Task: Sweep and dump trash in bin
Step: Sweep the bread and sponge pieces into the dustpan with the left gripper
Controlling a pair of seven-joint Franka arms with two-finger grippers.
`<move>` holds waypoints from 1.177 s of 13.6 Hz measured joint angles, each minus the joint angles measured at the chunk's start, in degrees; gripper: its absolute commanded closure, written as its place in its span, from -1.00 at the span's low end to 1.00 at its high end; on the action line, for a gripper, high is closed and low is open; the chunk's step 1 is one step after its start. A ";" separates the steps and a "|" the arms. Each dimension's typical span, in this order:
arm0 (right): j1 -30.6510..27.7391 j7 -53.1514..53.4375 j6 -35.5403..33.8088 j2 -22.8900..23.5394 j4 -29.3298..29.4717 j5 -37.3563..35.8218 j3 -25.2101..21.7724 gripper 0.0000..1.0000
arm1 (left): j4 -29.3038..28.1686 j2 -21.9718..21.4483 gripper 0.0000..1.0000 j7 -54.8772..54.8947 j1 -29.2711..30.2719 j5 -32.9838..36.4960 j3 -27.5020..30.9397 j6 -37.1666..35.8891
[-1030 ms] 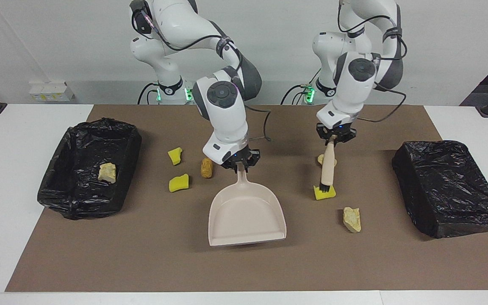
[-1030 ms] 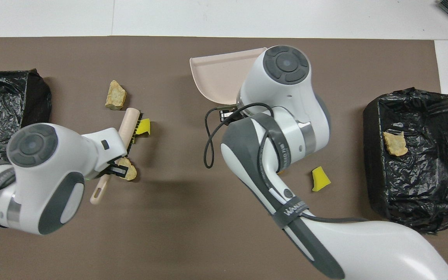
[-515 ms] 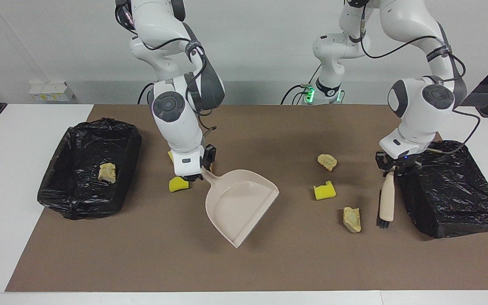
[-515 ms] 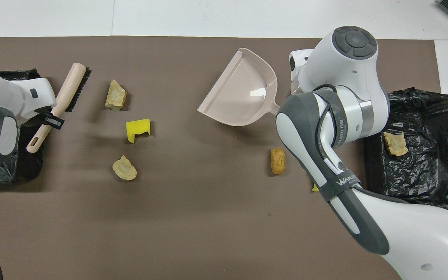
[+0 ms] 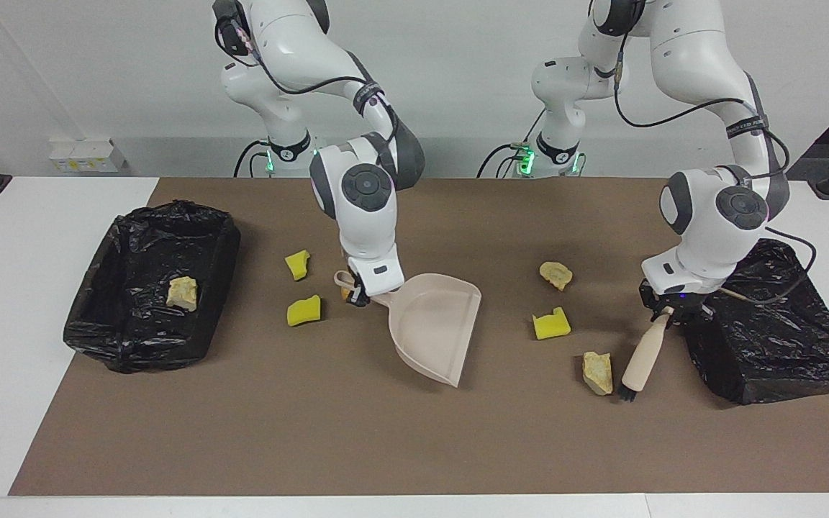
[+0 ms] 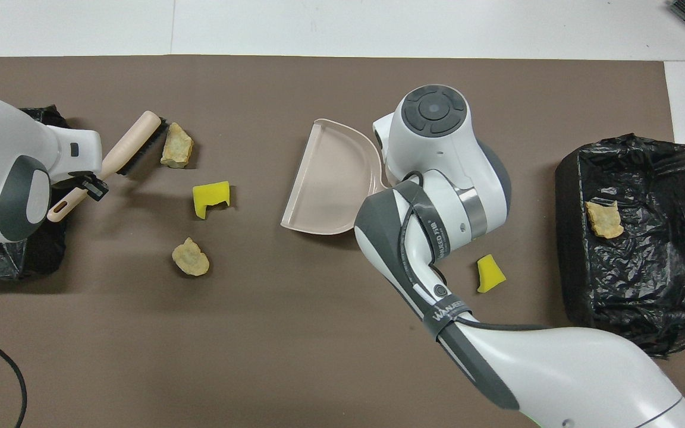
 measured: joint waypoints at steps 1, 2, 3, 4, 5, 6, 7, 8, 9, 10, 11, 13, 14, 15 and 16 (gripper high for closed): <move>0.18 -0.32 0.34 0.00 -0.33 -0.09 0.02 1.00 | -0.97 -0.29 1.00 0.60 0.00 0.00 -0.07 -0.01; 0.26 -1.16 0.66 -0.01 -0.69 -0.09 0.05 1.00 | -2.31 -0.84 1.00 0.94 -0.02 0.00 -0.26 -0.05; 0.44 -1.83 0.77 -0.02 -1.13 -0.09 0.07 1.00 | -3.82 -1.66 1.00 1.01 -0.10 0.00 -0.56 -0.17; 0.66 -2.13 1.07 -0.02 -1.75 -0.09 0.07 1.00 | -5.40 -2.73 1.00 0.88 -0.28 0.00 -0.88 -0.68; 0.98 -2.21 1.75 -0.02 -2.42 -0.09 0.09 1.00 | -7.09 -4.01 1.00 0.00 -0.63 -0.02 -1.05 -1.75; 1.64 -2.21 2.47 -0.02 -3.12 -0.09 0.12 1.00 | -8.71 -5.32 1.00 -1.45 -0.98 -0.02 -1.25 -2.73; 2.64 -2.21 3.34 -0.03 -3.80 -0.09 0.14 1.00 | -10.39 -6.68 1.00 -3.48 -1.66 -0.03 -1.41 -3.56; 3.55 -2.21 3.96 -0.03 -4.30 -0.09 0.15 1.00 | -11.92 -7.87 1.00 -6.34 -2.70 -0.05 -1.45 -4.00; 4.16 -2.21 4.17 -0.04 -4.59 -0.11 0.15 1.00 | -13.64 -9.09 1.00 -11.37 -4.18 -0.06 -1.48 -4.32; 4.47 -2.21 4.21 -0.08 -4.68 -0.11 0.15 1.00 | -15.18 -10.10 1.00 -17.09 -5.68 -0.06 -1.53 -4.36; 4.67 -2.21 4.25 -0.17 -4.74 -0.11 0.15 1.00 | -16.37 -10.87 1.00 -22.84 -7.08 -0.06 -1.58 -4.36; 4.88 -2.21 4.26 -0.40 -4.89 -0.11 0.16 1.00 | -17.40 -11.67 1.00 -33.57 -9.25 -0.94 -1.68 -4.36; 4.90 -2.21 4.26 -0.46 -5.00 -0.11 0.17 1.00 | -17.55 -11.79 1.00 -38.56 -10.06 -3.29 -1.71 -4.33; 4.90 -2.21 4.26 -0.52 -5.14 -0.11 0.17 1.00 | -17.60 -11.78 1.00 -42.42 -10.78 -6.48 -1.74 -4.16; 4.90 -2.26 4.26 -0.60 -5.30 -0.11 0.17 1.00 | -17.63 -11.78 1.00 -45.04 -11.51 -8.94 -1.73 -3.96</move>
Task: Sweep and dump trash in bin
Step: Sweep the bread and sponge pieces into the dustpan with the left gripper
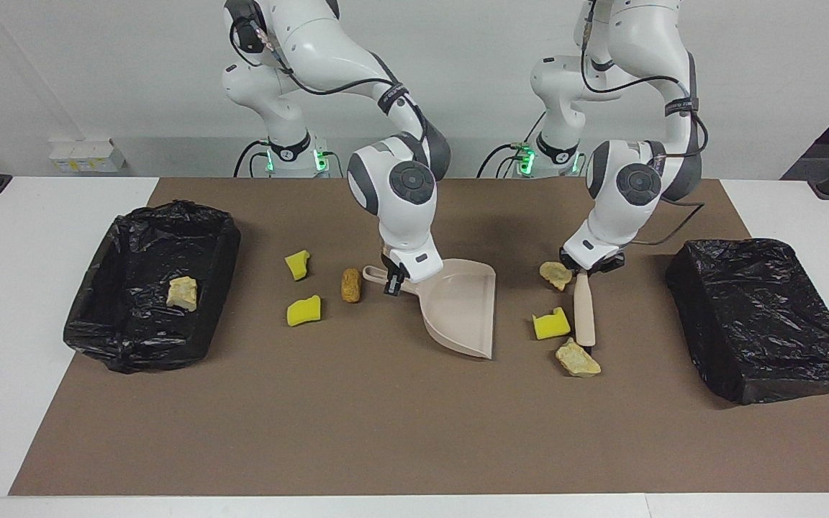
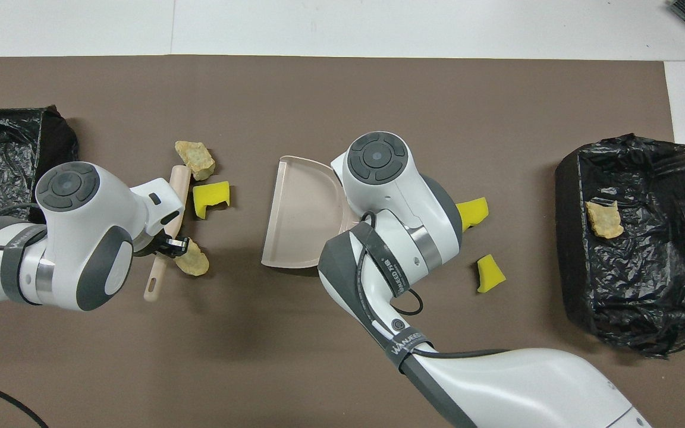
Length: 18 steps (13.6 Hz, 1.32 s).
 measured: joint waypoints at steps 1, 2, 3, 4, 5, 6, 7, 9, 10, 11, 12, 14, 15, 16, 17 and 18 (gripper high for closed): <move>0.00 -0.20 0.00 -0.13 -0.23 0.00 0.00 1.00 | 0.00 0.00 1.00 -2.67 -1.09 -1.95 0.01 0.27; 0.00 -0.51 0.00 -0.29 -0.53 -0.01 0.00 1.00 | 0.00 0.00 1.00 -5.11 -2.60 -3.23 -0.02 0.50; 0.00 -0.62 0.00 -0.38 -0.75 -0.03 0.00 1.00 | 0.01 0.00 1.00 -6.71 -4.30 -4.25 -0.07 0.66; 0.00 -0.65 0.00 -0.44 -0.89 -0.04 0.00 1.00 | 0.01 0.00 1.00 -7.77 -6.40 -6.08 -0.15 1.01; 0.00 -0.65 0.00 -0.48 -1.02 -0.05 0.00 1.00 | 0.01 0.00 1.00 -8.47 -8.48 -7.98 -0.18 1.60; 0.00 -0.65 0.00 -0.54 -1.20 -0.07 0.00 1.00 | 0.03 0.00 1.00 -9.28 -10.63 -9.36 -0.23 2.10; -0.01 -0.65 0.00 -0.63 -1.41 -0.12 -0.04 1.00 | 0.15 0.00 1.00 -10.19 -12.75 -10.03 -0.26 2.29; -0.04 -0.65 0.00 -0.99 -2.04 -0.21 -0.17 1.00 | 1.35 -0.03 1.00 -12.07 -16.45 -10.16 -0.27 1.49; -0.05 -0.65 0.00 -1.11 -2.30 -0.22 -0.21 1.00 | 2.63 -0.10 1.00 -12.63 -17.53 -10.16 -0.29 0.19; -0.05 -0.65 0.00 -1.14 -2.40 -0.22 -0.21 1.00 | 4.14 -0.35 1.00 -12.76 -18.02 -10.18 -0.36 -1.75; -0.05 -0.65 0.00 -1.14 -2.47 -0.20 -0.21 1.00 | 5.62 -0.87 1.00 -12.76 -18.12 -10.20 -0.39 -3.97; -0.05 -0.65 0.00 -1.14 -2.56 -0.18 -0.20 1.00 | 7.57 -2.89 1.00 -12.76 -18.11 -10.21 -0.24 -8.17; -0.05 -0.65 0.00 -1.15 -2.57 -0.17 -0.20 1.00 | 7.83 -4.04 1.00 -12.76 -18.11 -10.22 -0.20 -9.54; -0.05 -0.65 0.00 -1.15 -2.60 -0.17 -0.20 1.00 | 7.82 -5.07 1.00 -12.76 -18.11 -10.23 -0.17 -10.45; -0.05 -0.65 0.00 -1.16 -2.62 -0.17 -0.20 1.00 | 7.78 -5.64 1.00 -12.76 -18.10 -10.23 -0.01 -10.86; -0.05 -0.65 0.00 -1.16 -2.64 -0.17 -0.20 1.00 | 7.66 -5.85 1.00 -12.74 -17.95 -10.23 0.37 -10.91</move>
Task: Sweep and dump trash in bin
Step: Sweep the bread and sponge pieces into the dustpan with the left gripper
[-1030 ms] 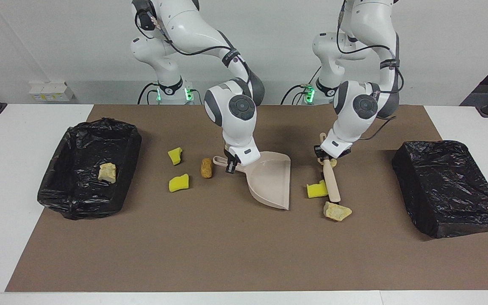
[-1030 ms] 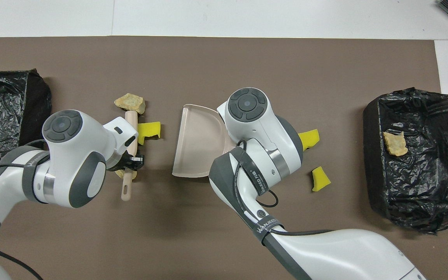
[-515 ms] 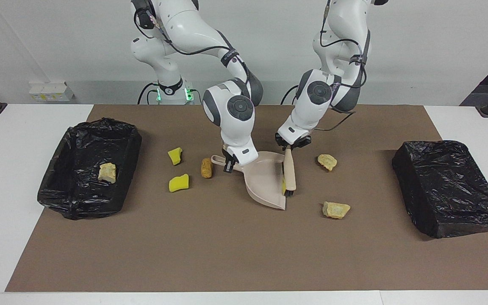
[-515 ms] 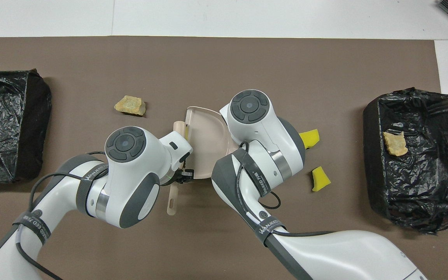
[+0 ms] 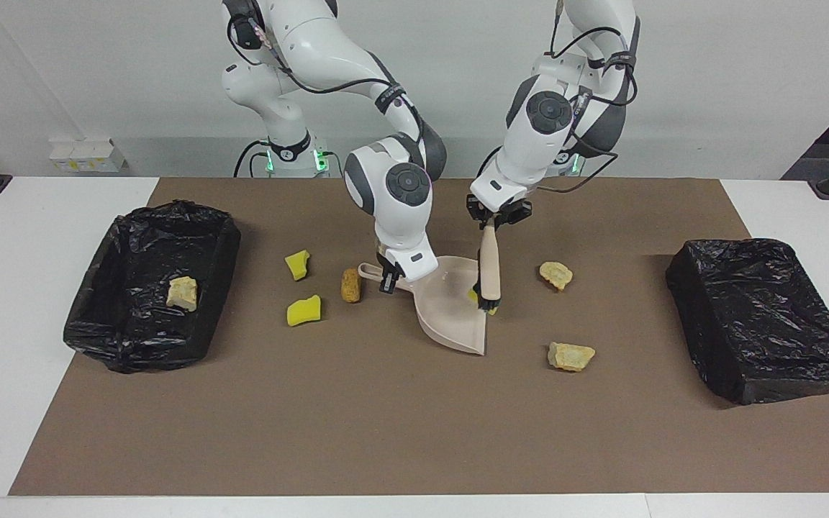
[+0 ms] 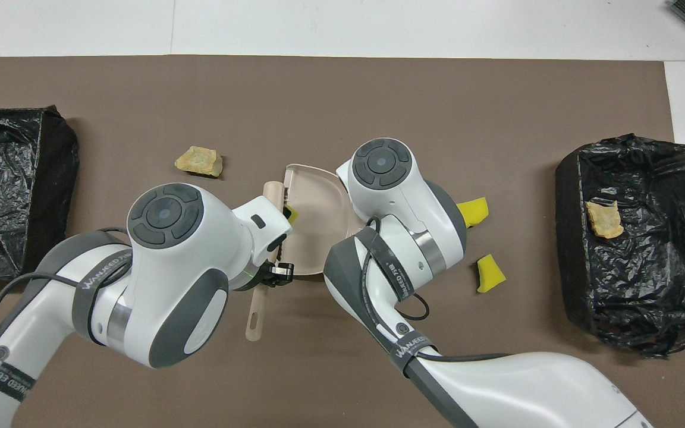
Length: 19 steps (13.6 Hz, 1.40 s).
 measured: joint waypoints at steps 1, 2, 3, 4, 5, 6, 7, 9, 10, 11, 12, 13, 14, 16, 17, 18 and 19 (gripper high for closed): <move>0.00 0.00 0.00 0.00 -0.02 0.00 0.00 1.00 | -0.16 0.04 1.00 0.43 0.67 0.02 0.39 0.02; 0.00 0.00 0.00 -0.02 -0.09 0.00 0.00 1.00 | -0.35 0.11 1.00 1.73 1.93 0.04 0.72 0.10; 0.00 0.00 0.00 -0.10 -0.34 0.01 0.00 1.00 | -0.43 0.25 1.00 4.42 4.07 0.05 0.98 0.26; 0.00 0.00 0.01 -0.20 -0.66 0.03 0.00 1.00 | -0.45 0.37 1.00 7.32 6.28 0.04 1.17 0.41; 0.00 0.00 0.07 -0.37 -1.02 0.03 0.00 1.00 | -0.47 0.49 1.00 10.40 8.47 0.05 1.33 0.47; 0.00 0.00 0.15 -0.56 -1.24 0.04 0.00 1.00 | -0.48 0.61 1.00 12.82 10.11 0.05 1.41 0.48; 0.00 0.00 0.34 -0.76 -1.45 0.04 0.00 1.00 | -0.50 0.74 1.00 14.62 11.12 0.05 1.47 0.48; -0.01 0.00 0.62 -0.92 -1.79 0.04 0.00 1.00 | -0.52 0.81 1.00 15.54 10.74 0.02 0.83 0.62; -0.01 0.00 0.74 -0.93 -1.88 0.04 0.00 1.00 | -0.60 0.82 1.00 15.31 9.13 -0.05 0.32 0.83; -0.02 0.00 0.81 -0.93 -1.94 0.04 0.00 1.00 | -1.01 0.85 1.00 13.74 6.56 -0.13 -0.03 1.78; -0.02 0.00 0.85 -0.93 -1.99 0.04 0.00 1.00 | -1.95 0.90 1.00 10.87 3.54 -0.16 -0.29 3.90; -0.03 0.06 0.88 -0.94 -2.04 0.04 0.00 1.00 | -3.24 0.98 1.00 7.55 0.41 -0.19 -0.53 6.40; -0.02 0.15 0.90 -0.98 -2.09 0.04 0.00 1.00 | -4.56 1.08 1.00 3.83 -2.65 -0.22 -0.69 8.30; -0.02 0.21 0.93 -1.10 -2.27 0.06 0.02 1.00 | -6.38 1.09 1.00 -3.24 -6.99 -0.23 -0.89 9.23; -0.02 0.24 0.98 -1.17 -2.39 0.07 0.03 1.00 | -6.76 1.03 1.00 -5.94 -7.99 -0.23 -0.93 8.76; -0.02 0.25 1.03 -1.22 -2.46 0.07 0.03 1.00 | -6.87 0.87 1.00 -8.67 -8.53 -0.23 -0.91 7.45; -0.02 0.25 1.04 -1.26 -2.51 0.07 0.03 1.00 | -6.87 0.60 1.00 -11.16 -8.89 -0.23 -0.87 5.82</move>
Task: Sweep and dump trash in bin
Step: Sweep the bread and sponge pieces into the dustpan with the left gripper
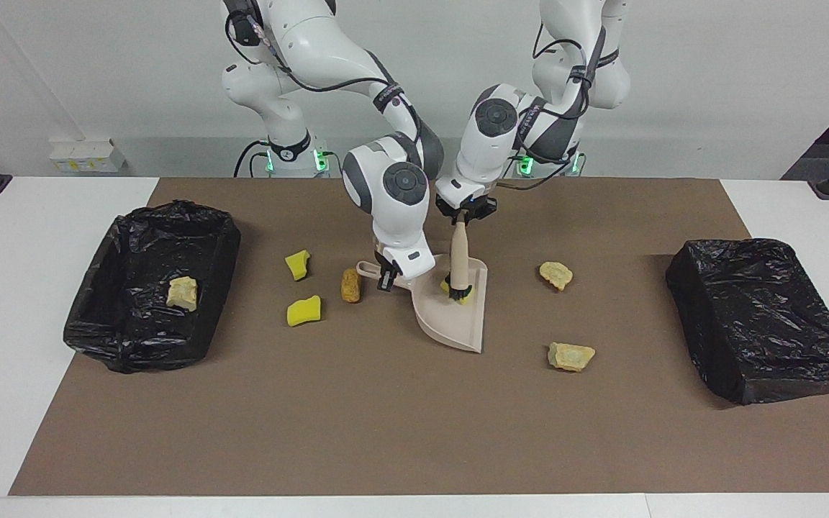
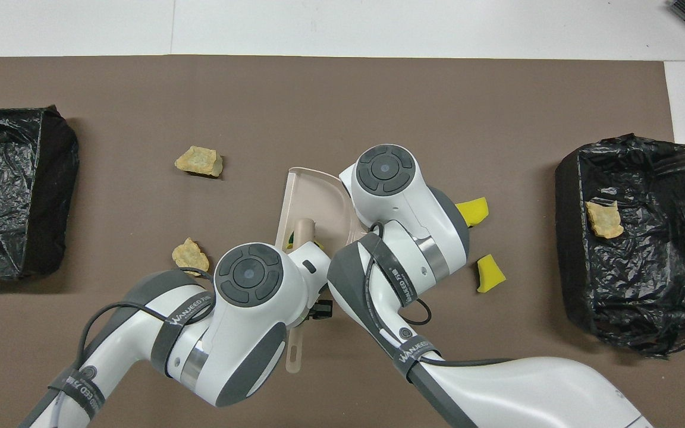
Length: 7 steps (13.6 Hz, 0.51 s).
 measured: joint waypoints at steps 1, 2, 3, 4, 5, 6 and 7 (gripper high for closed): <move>0.00 0.00 0.00 -0.02 -0.03 0.00 0.00 1.00 | -0.01 -0.40 1.00 -1.61 -0.22 0.00 -0.04 -1.64; 0.00 0.00 0.00 -0.04 -0.05 0.00 0.00 1.00 | -0.11 -0.99 1.00 -2.46 -0.80 0.00 0.02 -3.47; 0.00 0.00 0.00 -0.05 -0.07 0.00 0.00 1.00 | -0.45 -1.69 1.00 -3.11 -1.79 0.00 0.05 -5.07; 0.00 0.00 0.00 -0.05 -0.09 0.00 0.01 1.00 | -1.37 -2.68 1.00 -3.97 -3.34 -0.01 0.05 -5.98; 0.00 0.00 0.00 -0.06 -0.12 0.00 0.01 1.00 | -2.82 -3.89 1.00 -5.05 -5.16 -0.01 0.03 -6.18; 0.00 0.00 0.00 -0.06 -0.17 0.00 0.02 1.00 | -4.40 -5.14 1.00 -5.72 -6.71 -0.01 0.01 -6.31; 0.00 0.04 0.00 -0.07 -0.19 0.00 0.02 1.00 | -5.94 -6.41 1.00 -6.00 -8.08 -0.01 0.02 -6.47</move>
